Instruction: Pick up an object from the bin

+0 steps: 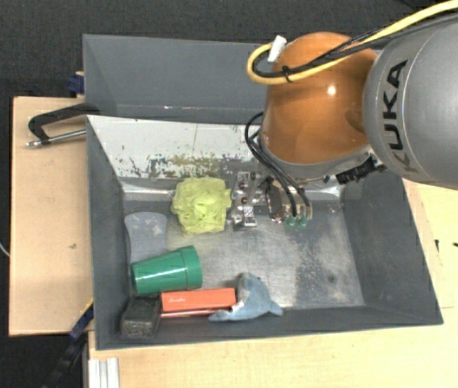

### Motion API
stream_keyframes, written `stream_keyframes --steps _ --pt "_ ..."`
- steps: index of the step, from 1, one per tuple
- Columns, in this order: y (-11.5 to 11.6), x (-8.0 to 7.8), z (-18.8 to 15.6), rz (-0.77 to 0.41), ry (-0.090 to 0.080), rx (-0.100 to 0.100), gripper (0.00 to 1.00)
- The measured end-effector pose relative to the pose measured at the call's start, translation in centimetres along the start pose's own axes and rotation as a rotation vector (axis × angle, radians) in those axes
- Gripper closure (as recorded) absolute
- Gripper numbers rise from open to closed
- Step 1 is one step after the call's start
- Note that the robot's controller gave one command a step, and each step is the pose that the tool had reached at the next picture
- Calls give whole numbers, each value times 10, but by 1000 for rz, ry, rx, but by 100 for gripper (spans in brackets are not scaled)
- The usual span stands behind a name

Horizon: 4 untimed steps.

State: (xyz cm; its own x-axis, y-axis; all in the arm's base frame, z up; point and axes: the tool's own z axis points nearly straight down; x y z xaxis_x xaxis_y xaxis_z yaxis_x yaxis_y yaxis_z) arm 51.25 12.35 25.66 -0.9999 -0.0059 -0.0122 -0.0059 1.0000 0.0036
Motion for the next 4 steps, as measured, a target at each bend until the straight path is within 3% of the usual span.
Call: stream_keyframes --steps 1,2,3,4 --pt "0 2 4 -1 8 2 100" --pt "42 18 93 -445 18 -1 0" --pt "41 17 90 -443 12 0 0" --pt "57 3 164 -490 12 1 100"
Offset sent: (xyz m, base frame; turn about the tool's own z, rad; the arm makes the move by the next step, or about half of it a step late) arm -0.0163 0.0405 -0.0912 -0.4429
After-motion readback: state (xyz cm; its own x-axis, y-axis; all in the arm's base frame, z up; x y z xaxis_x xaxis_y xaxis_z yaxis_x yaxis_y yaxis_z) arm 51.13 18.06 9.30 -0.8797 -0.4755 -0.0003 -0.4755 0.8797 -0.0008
